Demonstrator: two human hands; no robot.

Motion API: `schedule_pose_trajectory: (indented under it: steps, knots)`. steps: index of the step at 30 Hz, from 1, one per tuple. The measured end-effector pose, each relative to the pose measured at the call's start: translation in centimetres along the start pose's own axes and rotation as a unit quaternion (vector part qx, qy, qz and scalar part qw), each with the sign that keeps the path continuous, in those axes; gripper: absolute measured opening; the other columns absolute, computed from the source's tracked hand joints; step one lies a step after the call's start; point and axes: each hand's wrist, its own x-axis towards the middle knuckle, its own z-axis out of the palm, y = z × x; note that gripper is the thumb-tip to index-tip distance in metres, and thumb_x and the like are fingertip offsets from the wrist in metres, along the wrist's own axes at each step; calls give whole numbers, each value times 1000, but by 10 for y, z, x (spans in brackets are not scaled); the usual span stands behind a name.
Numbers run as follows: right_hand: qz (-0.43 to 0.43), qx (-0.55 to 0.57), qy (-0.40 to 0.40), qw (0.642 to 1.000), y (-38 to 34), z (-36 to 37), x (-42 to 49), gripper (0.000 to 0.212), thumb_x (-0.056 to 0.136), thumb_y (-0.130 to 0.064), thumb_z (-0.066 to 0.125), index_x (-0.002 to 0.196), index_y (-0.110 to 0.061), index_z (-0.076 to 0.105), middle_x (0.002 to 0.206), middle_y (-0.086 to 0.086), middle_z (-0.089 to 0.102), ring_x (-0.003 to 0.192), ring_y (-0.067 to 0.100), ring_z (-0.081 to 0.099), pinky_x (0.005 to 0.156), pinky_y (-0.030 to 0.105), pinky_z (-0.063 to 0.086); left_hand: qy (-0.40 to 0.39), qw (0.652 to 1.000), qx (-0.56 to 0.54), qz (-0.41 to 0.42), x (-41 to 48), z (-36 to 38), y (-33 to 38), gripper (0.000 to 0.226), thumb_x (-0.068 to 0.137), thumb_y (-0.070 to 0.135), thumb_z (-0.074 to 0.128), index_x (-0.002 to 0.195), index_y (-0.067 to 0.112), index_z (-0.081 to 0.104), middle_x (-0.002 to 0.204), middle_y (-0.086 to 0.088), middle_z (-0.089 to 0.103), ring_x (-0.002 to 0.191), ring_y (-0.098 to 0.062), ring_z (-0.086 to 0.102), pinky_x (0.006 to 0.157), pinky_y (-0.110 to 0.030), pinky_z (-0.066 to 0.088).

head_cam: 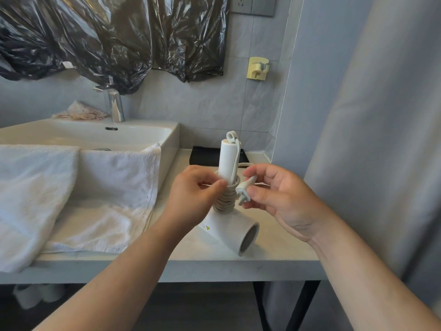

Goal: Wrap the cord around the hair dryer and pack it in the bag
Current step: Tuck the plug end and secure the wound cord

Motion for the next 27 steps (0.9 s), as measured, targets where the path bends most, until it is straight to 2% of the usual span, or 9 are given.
schedule_pose_trajectory:
  steps: [2,4,7,9,13,16,21,24,27]
  knots:
    - [4,-30,-4,1000,4,3,2,27,76,-2,69,100,-13,64,99,12,66,85,21,68,73,31,55,10,995,-56,-82,7,-2,4,19,73,26,79,72,8,71,80,-15,68,71,-18,62,73,-38,53]
    - [7,-39,1,999,6,5,4,29,72,-4,68,100,-15,66,97,9,70,86,22,69,76,34,56,0,987,-91,-130,13,-3,8,16,72,13,80,74,9,65,74,-13,64,71,-21,60,73,-43,55]
    - [0,-23,26,999,7,6,7,29,75,4,68,99,-12,65,94,10,70,83,24,69,79,40,57,-21,962,-184,-203,17,-4,11,27,78,-3,75,94,11,58,87,-10,63,75,-21,63,65,-31,53]
    - [-19,-21,52,998,8,9,9,29,80,11,66,95,-14,66,92,8,70,83,24,69,81,43,57,-57,936,-249,-241,18,-7,14,21,83,-3,69,100,7,61,86,-10,68,71,-17,65,62,-25,51]
    - [-67,-62,135,987,14,19,15,32,79,5,70,88,-26,67,83,-3,70,80,15,66,78,35,58,-146,910,-291,-258,16,-15,17,11,89,1,58,87,7,66,75,-4,68,65,-12,61,64,-23,50]
    - [-89,-118,176,973,22,26,17,30,78,-6,74,87,-34,67,83,-10,70,79,7,65,73,26,53,-163,896,-307,-275,14,-19,18,16,89,2,54,80,10,64,79,-5,61,69,-15,55,72,-29,50]
    - [-110,-146,232,955,26,35,17,23,80,-14,75,93,-31,65,89,-8,69,78,3,63,69,18,49,-175,894,-301,-282,14,-26,23,15,90,5,51,87,9,65,85,-8,61,79,-21,58,79,-33,53]
    - [-117,-160,258,946,29,43,16,22,78,-16,76,93,-29,65,89,-9,70,76,4,64,66,16,49,-185,887,-306,-291,14,-28,25,11,82,14,57,84,9,66,81,-7,60,77,-20,57,81,-35,51]
    - [-124,-147,275,942,32,48,17,21,79,-18,76,95,-27,65,90,-7,71,79,8,66,67,20,52,-206,885,-302,-287,13,-30,26,29,71,27,70,92,9,64,79,-5,59,76,-19,58,81,-35,53]
